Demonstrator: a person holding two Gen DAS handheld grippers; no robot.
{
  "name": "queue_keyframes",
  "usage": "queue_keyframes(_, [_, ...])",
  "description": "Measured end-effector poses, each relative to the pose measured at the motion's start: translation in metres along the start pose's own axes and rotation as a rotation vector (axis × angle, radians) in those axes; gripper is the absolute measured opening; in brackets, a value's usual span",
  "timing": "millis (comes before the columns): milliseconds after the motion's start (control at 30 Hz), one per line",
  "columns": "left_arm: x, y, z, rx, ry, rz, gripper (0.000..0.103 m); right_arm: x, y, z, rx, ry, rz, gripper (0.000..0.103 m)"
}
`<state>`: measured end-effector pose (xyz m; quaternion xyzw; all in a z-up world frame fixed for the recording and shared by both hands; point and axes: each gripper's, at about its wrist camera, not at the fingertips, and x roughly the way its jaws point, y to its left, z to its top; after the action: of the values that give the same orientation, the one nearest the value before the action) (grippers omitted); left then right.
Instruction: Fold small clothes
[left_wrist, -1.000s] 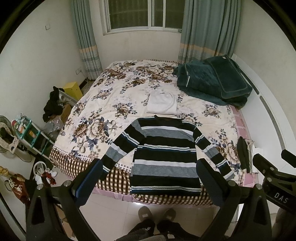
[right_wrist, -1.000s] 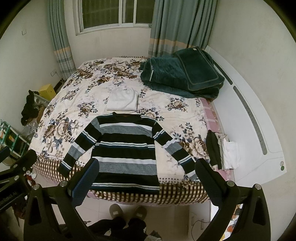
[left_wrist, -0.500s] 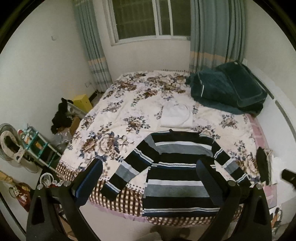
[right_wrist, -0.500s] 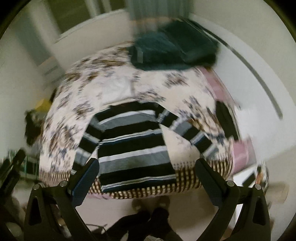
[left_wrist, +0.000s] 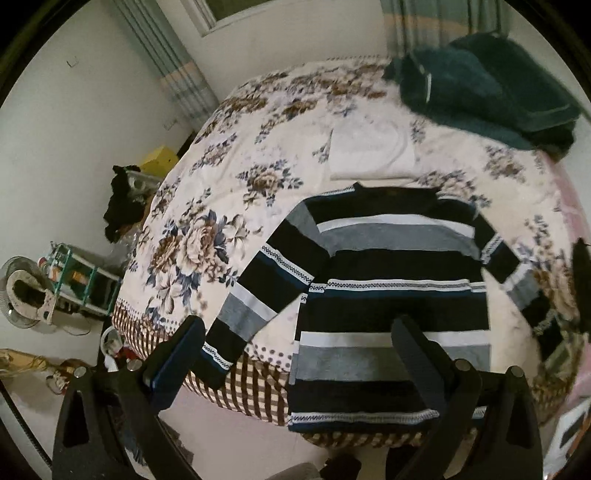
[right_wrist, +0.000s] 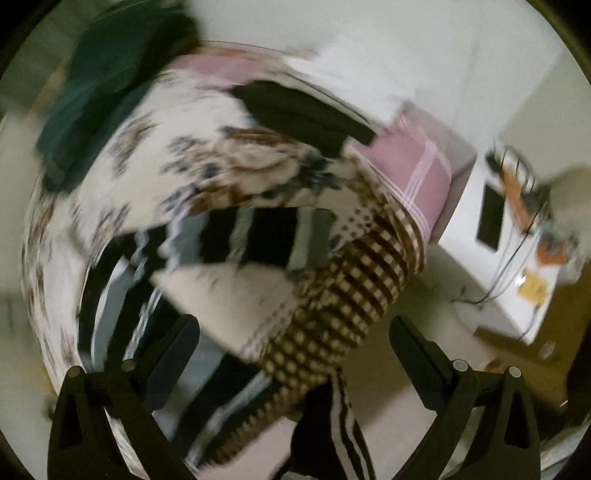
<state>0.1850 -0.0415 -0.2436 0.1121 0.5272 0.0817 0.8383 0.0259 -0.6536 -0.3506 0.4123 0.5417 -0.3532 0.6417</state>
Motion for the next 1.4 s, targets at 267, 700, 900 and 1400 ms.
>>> queue_keyframes(267, [0.088, -0.069, 0.016, 0.032, 0.118, 0.1, 0.103, 0.229, -0.065, 0.076, 0.228, 0.178, 0.023, 0.084])
queue_keyframes(700, [0.1, -0.173, 0.052, 0.221, 0.125, 0.085, 0.103, 0.246, -0.053, 0.122, 0.233, 0.063, 0.234, 0.008])
queue_keyframes(900, [0.115, -0.206, 0.06, 0.253, 0.138, 0.055, 0.103, 0.246, -0.023, 0.161, 0.118, 0.066, 0.175, 0.011])
queue_keyframes(1400, [0.208, -0.203, 0.015, 0.175, 0.264, 0.004, 0.103, 0.329, -0.078, 0.118, 0.461, 0.168, 0.561, 0.072])
